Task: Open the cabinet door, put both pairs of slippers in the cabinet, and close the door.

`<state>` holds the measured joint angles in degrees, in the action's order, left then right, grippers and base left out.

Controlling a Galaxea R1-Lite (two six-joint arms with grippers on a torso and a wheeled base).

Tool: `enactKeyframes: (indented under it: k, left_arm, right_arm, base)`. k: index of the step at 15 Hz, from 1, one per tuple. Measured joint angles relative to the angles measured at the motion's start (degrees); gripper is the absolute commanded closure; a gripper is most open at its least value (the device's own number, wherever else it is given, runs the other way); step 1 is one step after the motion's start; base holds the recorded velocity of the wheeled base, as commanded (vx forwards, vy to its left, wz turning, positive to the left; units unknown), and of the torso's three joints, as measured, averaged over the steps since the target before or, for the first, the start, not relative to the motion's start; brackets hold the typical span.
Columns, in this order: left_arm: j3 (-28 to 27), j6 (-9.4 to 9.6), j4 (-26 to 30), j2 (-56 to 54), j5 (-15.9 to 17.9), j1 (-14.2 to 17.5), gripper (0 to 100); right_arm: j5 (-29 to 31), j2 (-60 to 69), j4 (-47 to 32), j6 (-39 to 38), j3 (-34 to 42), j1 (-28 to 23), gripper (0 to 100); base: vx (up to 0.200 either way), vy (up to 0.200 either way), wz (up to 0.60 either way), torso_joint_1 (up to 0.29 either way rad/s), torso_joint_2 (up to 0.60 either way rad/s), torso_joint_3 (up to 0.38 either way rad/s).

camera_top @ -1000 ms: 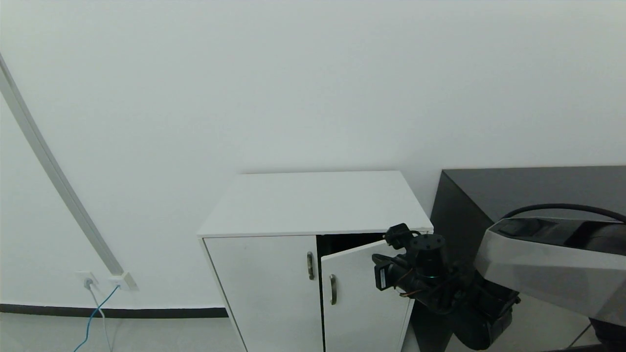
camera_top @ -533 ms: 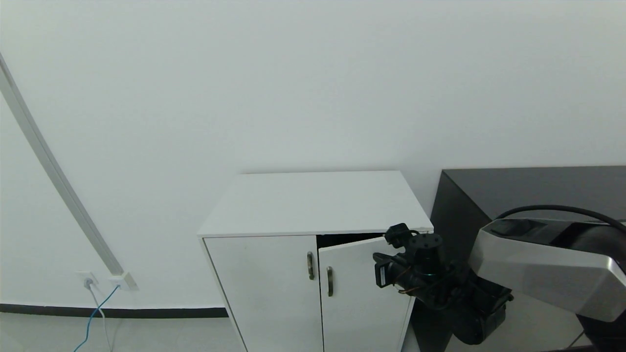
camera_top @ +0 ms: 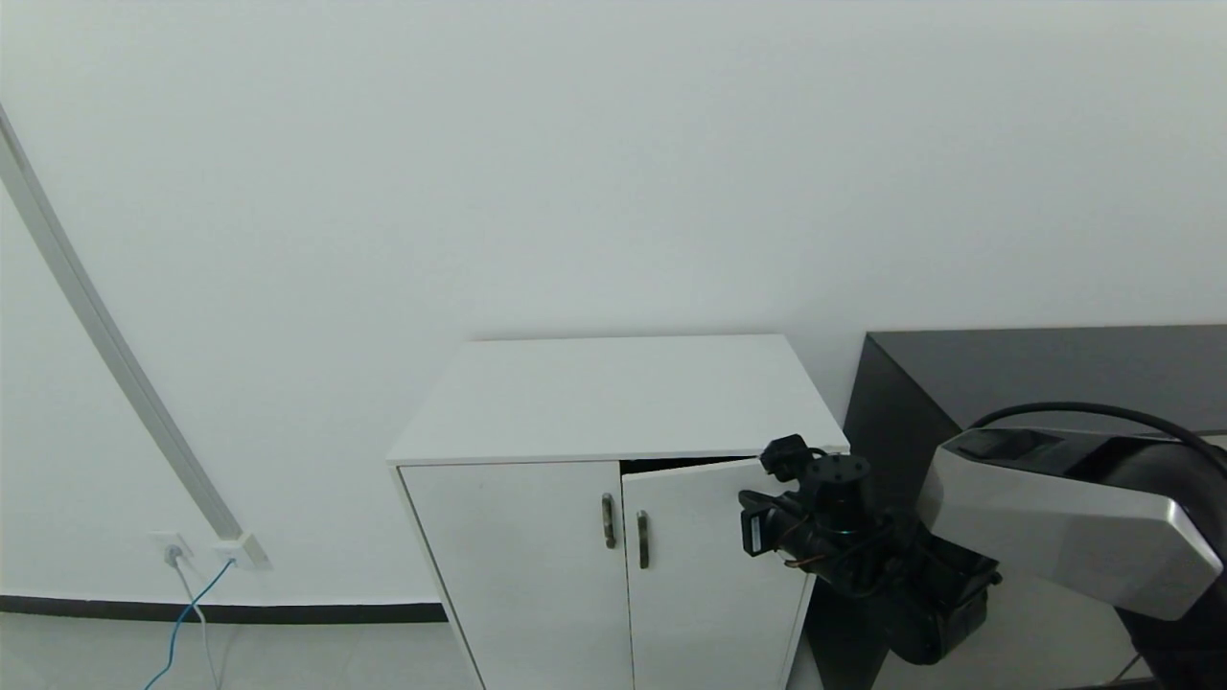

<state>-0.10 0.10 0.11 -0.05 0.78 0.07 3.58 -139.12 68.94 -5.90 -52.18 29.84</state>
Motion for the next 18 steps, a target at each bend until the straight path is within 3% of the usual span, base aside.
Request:
enactKeyframes:
  k: [18]
  left_arm:
    - [0.0,0.0,0.0,0.0,0.0,0.0,100]
  right_arm:
    - [0.0,-1.1,0.0,0.0,-2.0,-2.1,100]
  base:
    - [0.0,0.0,0.0,0.0,0.0,0.0]
